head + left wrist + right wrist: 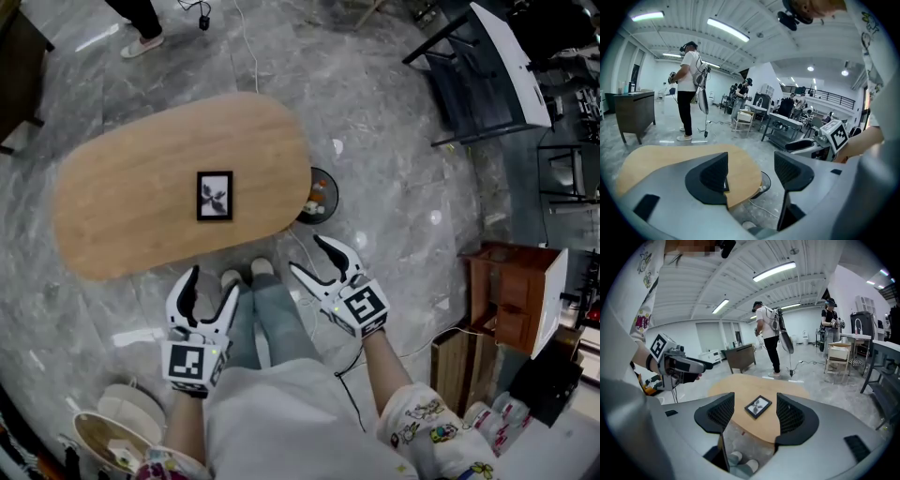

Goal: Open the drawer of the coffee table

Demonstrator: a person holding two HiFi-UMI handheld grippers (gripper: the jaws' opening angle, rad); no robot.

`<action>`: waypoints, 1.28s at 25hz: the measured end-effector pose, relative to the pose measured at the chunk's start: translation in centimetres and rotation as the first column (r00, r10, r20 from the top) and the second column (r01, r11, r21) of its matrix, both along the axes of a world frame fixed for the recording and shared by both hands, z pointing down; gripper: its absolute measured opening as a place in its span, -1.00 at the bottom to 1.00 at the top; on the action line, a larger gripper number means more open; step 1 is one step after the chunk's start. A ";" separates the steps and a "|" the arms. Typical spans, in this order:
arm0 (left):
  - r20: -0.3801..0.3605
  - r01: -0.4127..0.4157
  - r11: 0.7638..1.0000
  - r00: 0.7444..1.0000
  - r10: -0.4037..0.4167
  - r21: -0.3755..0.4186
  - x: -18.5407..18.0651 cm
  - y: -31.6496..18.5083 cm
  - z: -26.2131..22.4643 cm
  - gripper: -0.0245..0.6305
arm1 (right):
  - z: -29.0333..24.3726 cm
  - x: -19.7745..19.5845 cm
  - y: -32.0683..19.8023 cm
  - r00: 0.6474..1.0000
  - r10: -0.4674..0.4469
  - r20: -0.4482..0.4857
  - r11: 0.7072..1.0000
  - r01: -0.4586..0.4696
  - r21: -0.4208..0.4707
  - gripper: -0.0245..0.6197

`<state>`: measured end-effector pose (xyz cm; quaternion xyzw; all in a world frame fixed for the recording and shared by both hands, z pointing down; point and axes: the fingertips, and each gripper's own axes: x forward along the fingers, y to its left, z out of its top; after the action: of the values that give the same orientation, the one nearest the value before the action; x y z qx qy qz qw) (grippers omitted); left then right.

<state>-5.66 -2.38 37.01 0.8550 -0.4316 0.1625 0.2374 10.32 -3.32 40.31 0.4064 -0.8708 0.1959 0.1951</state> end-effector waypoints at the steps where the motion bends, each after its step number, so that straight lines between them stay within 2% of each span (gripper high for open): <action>1: -0.007 -0.003 1.000 1.000 0.003 -0.005 0.3 0.0 0.7 -0.05 | 0.8 0.1 0.2 1.000 -0.007 -0.013 1.000 0.007 -0.001 -0.16; 12: 0.008 -0.092 0.992 0.996 0.093 -0.082 2.4 0.8 10.2 -0.05 | 11.2 1.2 1.2 0.994 -0.039 -0.098 0.997 0.032 -0.069 -0.16; 18: 0.020 -0.151 0.977 0.988 0.155 -0.150 3.1 2.0 15.4 -0.05 | 17.0 1.1 1.3 0.994 -0.032 -0.107 0.993 0.020 -0.112 -0.16; 27: 0.036 -0.165 0.961 0.983 0.178 -0.223 3.5 2.4 22.6 -0.06 | 24.4 1.8 0.3 0.990 0.007 -0.142 0.988 -0.029 -0.154 -0.16; 32: 0.051 -0.163 0.952 0.982 0.182 -0.260 3.9 2.6 25.9 -0.06 | 27.8 2.0 -0.2 0.985 -0.031 -0.170 0.985 0.001 -0.172 -0.16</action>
<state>-1.77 0.21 62.86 0.8452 -0.3391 0.2684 0.3141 12.33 -3.48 68.12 0.3966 -0.8339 0.2326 0.3053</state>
